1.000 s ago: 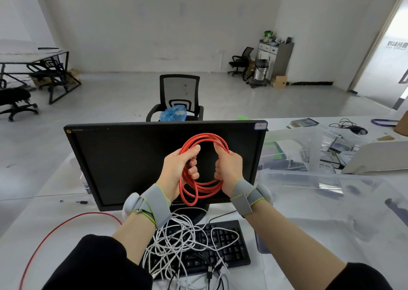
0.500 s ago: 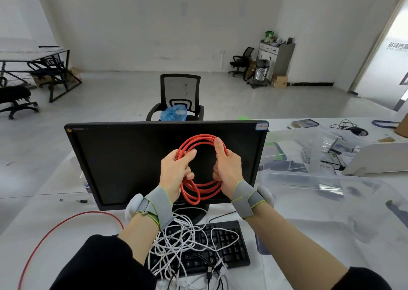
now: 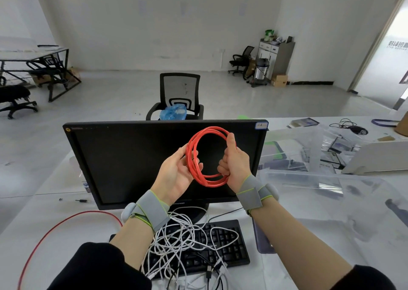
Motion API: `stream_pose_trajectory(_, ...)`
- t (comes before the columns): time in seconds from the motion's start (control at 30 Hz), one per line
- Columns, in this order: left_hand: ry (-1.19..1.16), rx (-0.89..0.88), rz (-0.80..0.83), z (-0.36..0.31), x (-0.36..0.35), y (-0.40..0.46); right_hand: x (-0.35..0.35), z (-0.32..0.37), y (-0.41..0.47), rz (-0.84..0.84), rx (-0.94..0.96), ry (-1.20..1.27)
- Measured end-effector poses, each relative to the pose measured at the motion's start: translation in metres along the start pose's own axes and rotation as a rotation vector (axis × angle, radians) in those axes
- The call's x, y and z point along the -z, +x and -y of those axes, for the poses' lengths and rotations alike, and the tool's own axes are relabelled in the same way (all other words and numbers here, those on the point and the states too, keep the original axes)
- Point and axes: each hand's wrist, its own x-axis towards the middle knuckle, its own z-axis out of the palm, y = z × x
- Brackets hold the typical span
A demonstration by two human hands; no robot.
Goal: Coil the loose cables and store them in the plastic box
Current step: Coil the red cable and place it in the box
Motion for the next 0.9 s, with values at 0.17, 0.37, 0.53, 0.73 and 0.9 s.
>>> stream_pose_trajectory(0.17, 0.03, -0.033, -0.01, 0.002, 0.003, 0.001, 0.002, 0.001, 0.001, 0.023, -0.052, 0.045)
stream_pose_trajectory(0.37, -0.178, 0.018, -0.108, 0.001, -0.002, 0.006, 0.004, 0.006, 0.001, 0.106, -0.125, 0.147)
stream_pose_trajectory(0.53, 0.015, -0.087, -0.219, -0.004, -0.007, 0.01, 0.008, 0.009, 0.004, 0.186, -0.16, 0.224)
stream_pose_trajectory(0.73, 0.007, -0.214, -0.341, -0.02, 0.012, 0.018, 0.019, 0.014, 0.007, 0.258, -0.175, 0.304)
stream_pose_trajectory(0.9, -0.054, -0.268, -0.262, -0.025, 0.014, 0.019, 0.019, 0.012, 0.013, 0.124, -0.173, 0.354)
